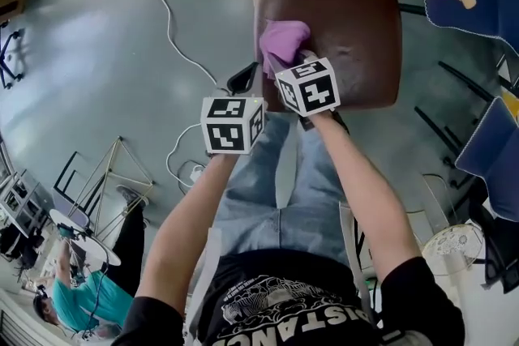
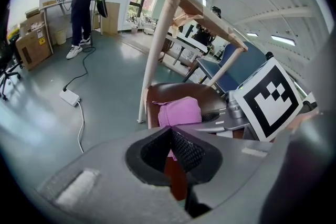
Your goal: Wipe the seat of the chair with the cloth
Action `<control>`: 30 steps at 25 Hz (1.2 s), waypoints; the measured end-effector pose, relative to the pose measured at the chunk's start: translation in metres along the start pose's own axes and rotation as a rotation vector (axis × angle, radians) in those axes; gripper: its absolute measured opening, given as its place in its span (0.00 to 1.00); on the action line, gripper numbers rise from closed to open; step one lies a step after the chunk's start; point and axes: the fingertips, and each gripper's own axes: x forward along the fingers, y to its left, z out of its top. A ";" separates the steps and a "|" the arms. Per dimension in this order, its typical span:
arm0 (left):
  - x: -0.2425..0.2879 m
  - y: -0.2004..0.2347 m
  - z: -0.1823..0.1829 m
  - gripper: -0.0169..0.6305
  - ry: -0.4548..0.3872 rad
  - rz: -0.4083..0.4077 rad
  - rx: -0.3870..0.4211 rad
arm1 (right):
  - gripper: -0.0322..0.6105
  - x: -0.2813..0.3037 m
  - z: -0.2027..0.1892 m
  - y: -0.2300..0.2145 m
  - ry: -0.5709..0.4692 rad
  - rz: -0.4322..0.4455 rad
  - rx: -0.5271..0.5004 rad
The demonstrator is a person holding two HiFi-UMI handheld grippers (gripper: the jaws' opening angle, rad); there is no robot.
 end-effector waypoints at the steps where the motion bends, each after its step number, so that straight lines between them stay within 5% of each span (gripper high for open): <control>1: 0.002 -0.005 0.001 0.02 0.007 -0.006 0.011 | 0.15 -0.004 -0.003 -0.005 -0.001 -0.005 0.004; 30: 0.085 -0.153 0.005 0.02 0.059 -0.021 0.055 | 0.15 -0.145 -0.046 -0.221 -0.073 -0.128 0.126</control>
